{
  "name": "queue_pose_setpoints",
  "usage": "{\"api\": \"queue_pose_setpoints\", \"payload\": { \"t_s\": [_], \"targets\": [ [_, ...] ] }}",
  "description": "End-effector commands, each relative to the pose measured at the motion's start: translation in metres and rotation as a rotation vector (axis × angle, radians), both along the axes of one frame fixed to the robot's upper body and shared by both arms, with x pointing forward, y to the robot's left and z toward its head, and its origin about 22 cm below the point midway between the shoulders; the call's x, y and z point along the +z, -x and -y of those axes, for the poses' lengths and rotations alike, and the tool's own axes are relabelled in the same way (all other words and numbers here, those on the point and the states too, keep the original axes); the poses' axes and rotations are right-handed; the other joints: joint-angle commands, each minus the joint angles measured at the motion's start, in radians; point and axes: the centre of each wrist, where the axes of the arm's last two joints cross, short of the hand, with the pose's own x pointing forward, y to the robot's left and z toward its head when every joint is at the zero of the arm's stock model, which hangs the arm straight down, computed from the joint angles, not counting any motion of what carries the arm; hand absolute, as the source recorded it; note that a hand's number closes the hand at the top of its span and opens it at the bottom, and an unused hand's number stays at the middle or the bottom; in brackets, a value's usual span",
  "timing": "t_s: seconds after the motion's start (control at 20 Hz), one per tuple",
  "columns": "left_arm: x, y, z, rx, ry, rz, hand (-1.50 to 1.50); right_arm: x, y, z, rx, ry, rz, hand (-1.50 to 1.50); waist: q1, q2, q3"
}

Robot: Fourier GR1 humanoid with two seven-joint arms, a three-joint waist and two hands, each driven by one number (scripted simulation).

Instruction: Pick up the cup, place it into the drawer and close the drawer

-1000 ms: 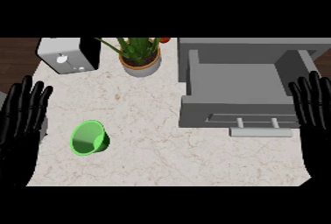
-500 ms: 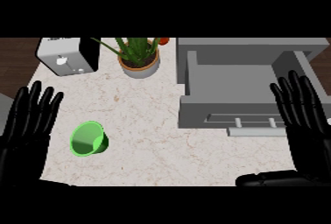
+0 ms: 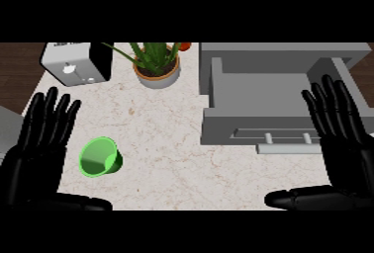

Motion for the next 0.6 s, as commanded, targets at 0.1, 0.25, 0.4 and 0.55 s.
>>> {"api": "queue_pose_setpoints", "payload": {
  "t_s": [0.1, 0.25, 0.4, 0.55],
  "targets": [
    [0.000, 0.001, -0.006, 0.033, -0.001, -0.022, -1.50, 0.016, 0.008, 0.000, 0.005, -0.007, 0.007, -1.50, 0.000, 0.000, 0.000],
    [-0.006, 0.011, 0.004, 0.034, -0.001, -0.040, -1.50, 0.006, -0.006, 0.012, -0.004, -0.005, 0.004, -1.50, 0.001, 0.000, 0.000],
    [0.008, 0.026, -0.001, 0.037, -0.015, -0.050, -1.50, 0.006, -0.019, 0.003, -0.017, -0.009, 0.011, -1.50, 0.005, -0.001, 0.000],
    [-0.026, 0.007, -0.023, 0.058, -0.013, -0.088, -1.50, 0.013, -0.007, -0.002, -0.010, 0.007, 0.012, -1.50, 0.002, 0.000, 0.000]
  ]
}}
